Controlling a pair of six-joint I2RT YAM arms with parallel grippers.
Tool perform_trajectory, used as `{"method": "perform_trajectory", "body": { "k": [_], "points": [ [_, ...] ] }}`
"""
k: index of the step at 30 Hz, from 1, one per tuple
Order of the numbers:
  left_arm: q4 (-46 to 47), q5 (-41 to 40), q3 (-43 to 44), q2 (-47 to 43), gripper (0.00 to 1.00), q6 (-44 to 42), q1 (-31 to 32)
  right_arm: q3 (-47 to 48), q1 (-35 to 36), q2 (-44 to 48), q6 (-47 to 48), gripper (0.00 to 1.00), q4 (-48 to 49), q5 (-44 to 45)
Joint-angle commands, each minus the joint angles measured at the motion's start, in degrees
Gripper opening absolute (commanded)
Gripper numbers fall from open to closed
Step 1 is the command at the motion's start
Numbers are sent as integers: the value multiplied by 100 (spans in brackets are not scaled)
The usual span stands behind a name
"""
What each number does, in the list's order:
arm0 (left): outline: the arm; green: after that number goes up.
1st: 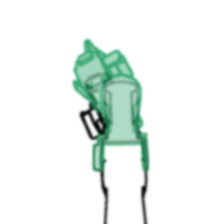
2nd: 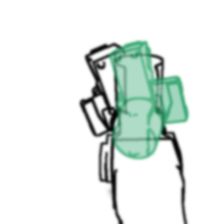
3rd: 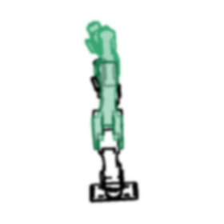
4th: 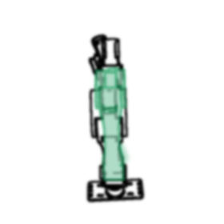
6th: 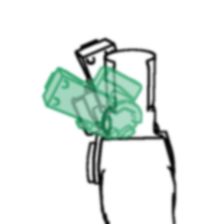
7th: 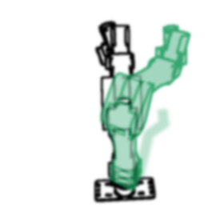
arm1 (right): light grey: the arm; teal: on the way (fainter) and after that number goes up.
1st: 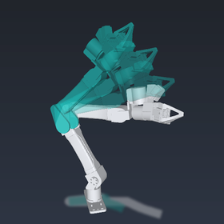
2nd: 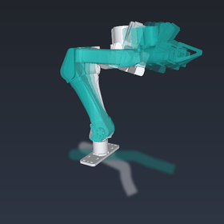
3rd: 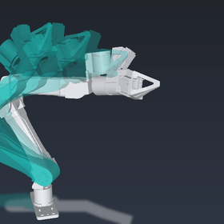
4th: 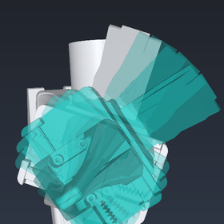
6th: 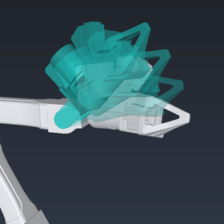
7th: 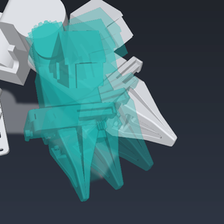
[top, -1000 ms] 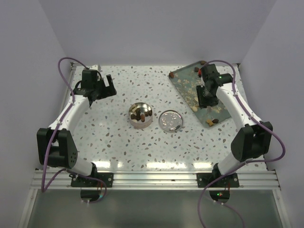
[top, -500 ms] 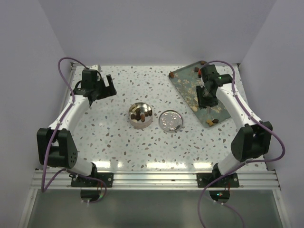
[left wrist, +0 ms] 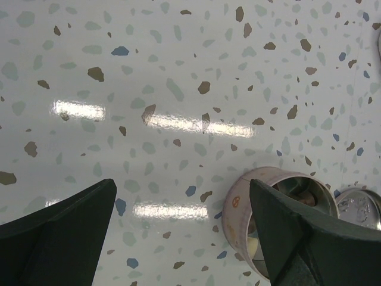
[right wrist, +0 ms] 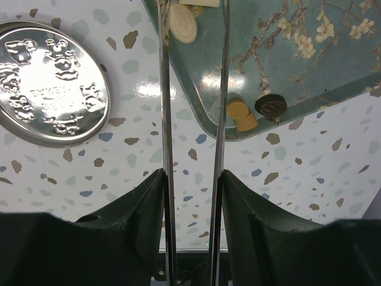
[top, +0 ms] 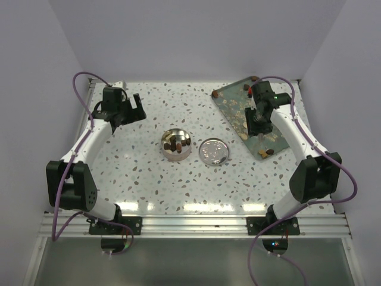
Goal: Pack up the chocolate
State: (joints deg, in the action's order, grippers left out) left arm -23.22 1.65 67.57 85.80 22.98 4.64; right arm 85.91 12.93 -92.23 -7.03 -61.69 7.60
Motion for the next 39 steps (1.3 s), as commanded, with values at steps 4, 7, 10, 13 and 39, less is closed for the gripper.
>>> {"method": "perform_trajectory", "body": {
  "k": [4, 7, 10, 13, 39],
  "points": [
    [187, 72, -51, -28, 100, -22, 10, 22, -27, 152, -9, 43, 8, 102],
    [187, 72, -60, -37, 100, -22, 10, 31, -18, 161, -44, 39, -44, 128],
    [204, 72, -77, -46, 100, -13, 10, 58, -19, 170, -44, 36, -88, 111],
    [204, 81, -77, -46, 100, -13, 1, 119, -27, 161, -53, 35, -132, 76],
    [213, 151, -25, 16, 100, 31, 10, 2665, 1782, -488, -457, 34, -721, -575]
  ]
}}
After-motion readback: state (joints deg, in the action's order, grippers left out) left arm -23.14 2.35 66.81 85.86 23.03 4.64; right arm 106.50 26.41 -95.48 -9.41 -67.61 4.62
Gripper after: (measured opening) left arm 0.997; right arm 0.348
